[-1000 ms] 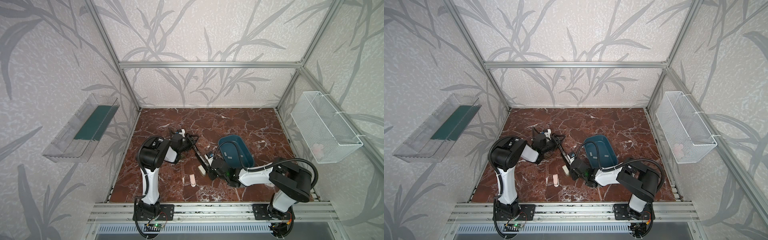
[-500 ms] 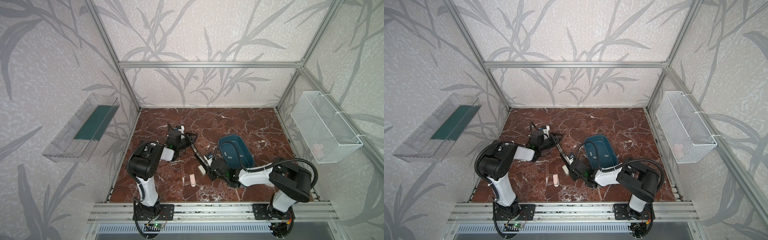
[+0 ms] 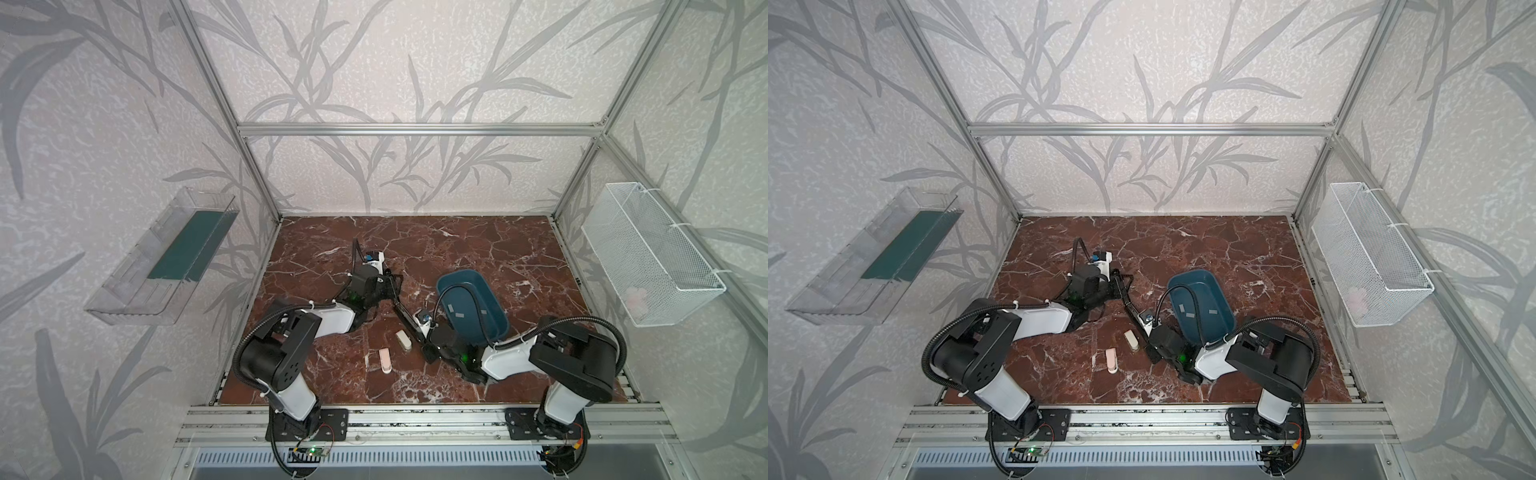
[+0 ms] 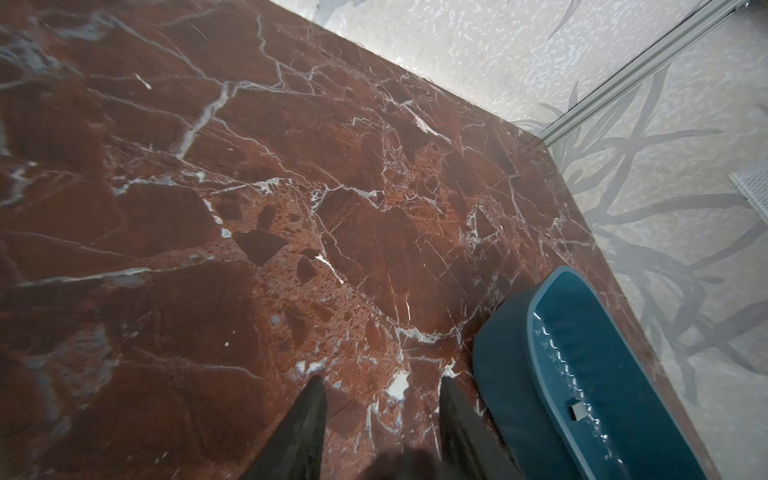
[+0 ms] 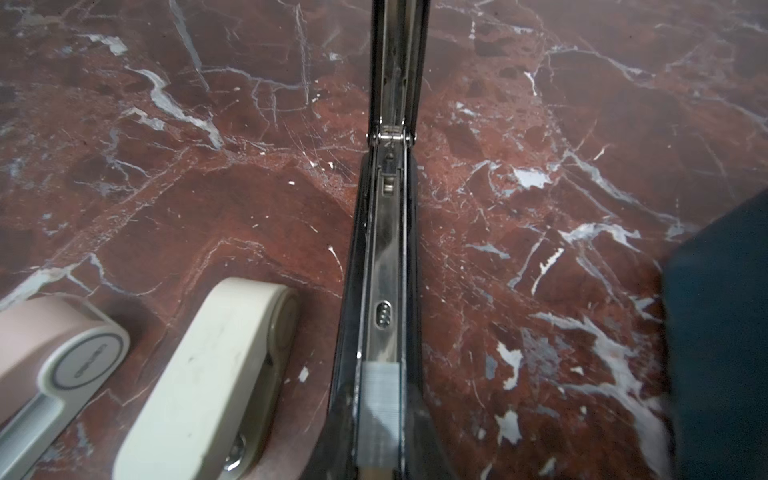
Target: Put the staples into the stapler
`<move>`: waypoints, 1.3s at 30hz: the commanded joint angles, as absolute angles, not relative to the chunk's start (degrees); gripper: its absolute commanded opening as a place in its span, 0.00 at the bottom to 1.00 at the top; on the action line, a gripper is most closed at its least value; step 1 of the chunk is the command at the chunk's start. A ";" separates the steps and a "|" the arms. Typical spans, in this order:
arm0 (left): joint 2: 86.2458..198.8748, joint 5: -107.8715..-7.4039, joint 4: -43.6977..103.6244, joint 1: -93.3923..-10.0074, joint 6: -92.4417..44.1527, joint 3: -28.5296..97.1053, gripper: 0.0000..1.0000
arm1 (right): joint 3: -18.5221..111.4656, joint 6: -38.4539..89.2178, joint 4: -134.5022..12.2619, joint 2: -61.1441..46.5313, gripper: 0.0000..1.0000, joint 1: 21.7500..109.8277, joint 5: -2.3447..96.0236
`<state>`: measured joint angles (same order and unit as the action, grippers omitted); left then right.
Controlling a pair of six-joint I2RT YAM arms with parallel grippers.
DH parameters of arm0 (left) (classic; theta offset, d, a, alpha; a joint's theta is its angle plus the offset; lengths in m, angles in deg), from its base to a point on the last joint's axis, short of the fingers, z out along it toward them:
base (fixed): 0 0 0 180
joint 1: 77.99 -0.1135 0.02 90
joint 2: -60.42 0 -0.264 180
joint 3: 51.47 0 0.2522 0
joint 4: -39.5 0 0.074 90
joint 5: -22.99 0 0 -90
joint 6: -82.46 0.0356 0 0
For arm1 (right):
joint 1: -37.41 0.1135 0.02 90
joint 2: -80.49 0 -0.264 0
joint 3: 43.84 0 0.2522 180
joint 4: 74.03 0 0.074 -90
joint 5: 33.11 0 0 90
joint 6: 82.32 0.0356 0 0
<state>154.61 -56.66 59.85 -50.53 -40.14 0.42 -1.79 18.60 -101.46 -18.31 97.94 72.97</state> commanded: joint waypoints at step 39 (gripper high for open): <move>151.32 -56.79 67.53 -37.38 -22.51 -16.23 0.84 | -5.89 19.97 -121.06 -26.21 0.34 93.74 65.29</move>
<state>151.90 -59.54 69.25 -38.29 -23.79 -14.23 -5.11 19.10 -120.10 -25.30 94.03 66.02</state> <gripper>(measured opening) 0.839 0.345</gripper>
